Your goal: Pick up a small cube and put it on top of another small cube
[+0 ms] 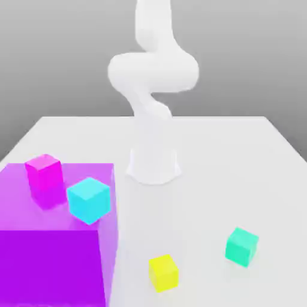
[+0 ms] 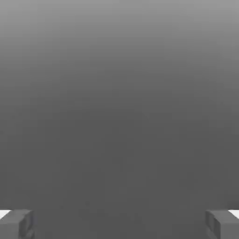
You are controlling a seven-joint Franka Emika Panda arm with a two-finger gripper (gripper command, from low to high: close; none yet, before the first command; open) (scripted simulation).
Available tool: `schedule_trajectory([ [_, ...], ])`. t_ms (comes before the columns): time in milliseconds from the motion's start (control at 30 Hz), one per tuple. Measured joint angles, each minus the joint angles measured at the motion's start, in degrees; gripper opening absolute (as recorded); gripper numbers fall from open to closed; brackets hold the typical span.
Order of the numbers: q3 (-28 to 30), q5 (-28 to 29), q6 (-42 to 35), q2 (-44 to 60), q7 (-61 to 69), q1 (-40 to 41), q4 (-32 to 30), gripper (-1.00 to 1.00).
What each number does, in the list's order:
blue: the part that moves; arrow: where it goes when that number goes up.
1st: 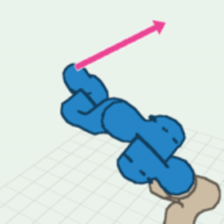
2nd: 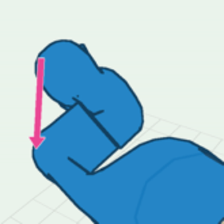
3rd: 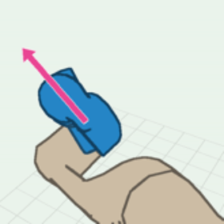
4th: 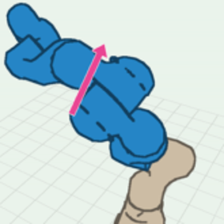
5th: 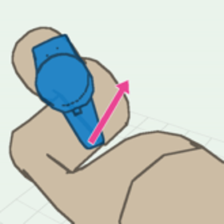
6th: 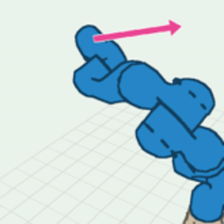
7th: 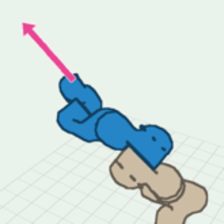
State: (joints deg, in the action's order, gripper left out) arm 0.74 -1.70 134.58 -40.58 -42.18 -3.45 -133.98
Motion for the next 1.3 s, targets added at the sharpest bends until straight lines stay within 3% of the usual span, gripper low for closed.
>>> schedule_trajectory([
  [267, 0.0, -5.2, 9.0, 17.2, 11.6, -9.8, -7.1, 0.00],
  [500, -2.9, -6.5, 16.8, 31.7, 19.3, -15.9, -13.2, 0.00],
  [733, -4.8, 1.6, 25.1, 45.8, 20.1, -21.2, -19.2, 0.00],
  [933, -2.7, 5.2, 34.9, 58.2, 18.2, -22.9, -17.9, 0.00],
  [967, -2.5, 5.3, 35.8, 59.3, 18.1, -23.0, -17.7, -1.00],
  [1167, -2.5, 5.5, 36.2, 59.9, 17.9, -23.0, -17.6, -1.00],
  [1300, -3.3, 4.8, 31.4, 54.0, 18.5, -22.4, -18.6, -1.00],
])
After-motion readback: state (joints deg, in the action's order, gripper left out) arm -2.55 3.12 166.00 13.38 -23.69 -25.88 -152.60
